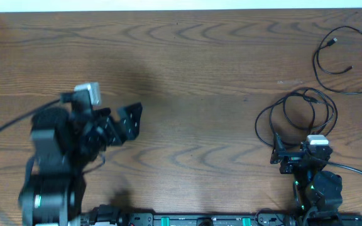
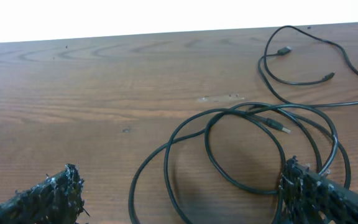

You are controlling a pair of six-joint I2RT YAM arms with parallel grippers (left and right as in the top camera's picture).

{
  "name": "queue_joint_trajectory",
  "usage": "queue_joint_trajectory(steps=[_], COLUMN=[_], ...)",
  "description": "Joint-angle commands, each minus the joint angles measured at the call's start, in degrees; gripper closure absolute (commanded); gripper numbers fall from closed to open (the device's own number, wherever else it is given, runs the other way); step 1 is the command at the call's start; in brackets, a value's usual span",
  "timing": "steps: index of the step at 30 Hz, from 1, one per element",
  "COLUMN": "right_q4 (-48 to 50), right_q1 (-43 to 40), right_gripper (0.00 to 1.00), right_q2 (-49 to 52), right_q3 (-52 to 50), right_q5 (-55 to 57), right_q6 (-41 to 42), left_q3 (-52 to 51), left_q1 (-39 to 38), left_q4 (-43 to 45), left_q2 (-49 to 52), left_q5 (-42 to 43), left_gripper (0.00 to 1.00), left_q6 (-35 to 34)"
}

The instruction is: Untangle cables

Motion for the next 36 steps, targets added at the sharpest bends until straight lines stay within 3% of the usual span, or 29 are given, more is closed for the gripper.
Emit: queue_joint_trajectory(steps=[1,9,20,36], right_q4=[0.1,0.1,0.1,0.1], right_q1=[0.2,0.2,0.2,0.2], right_gripper=[0.01,0.01,0.01,0.01], right_q2=[-0.2,-0.2,-0.2,-0.2], right_q3=[-0.4,-0.4,-0.4,-0.4], right_q5=[0.5,0.5,0.5,0.4], right_q6=[0.7,0.7,0.7,0.7], left_q3=[0.3,0.3,0.3,0.2], left_q1=[0.1,0.1,-1.6,-6.7], left_q4=[-0.2,-0.2,-0.2,-0.9], left_q2=[-6.7,-22.0,-34.9,-38.6], left_q5=[-0.5,-0.5,-0.5,-0.5], left_gripper=[0.03,0.03,0.03,0.03], left_q6=[0.1,0.1,0.1,0.1])
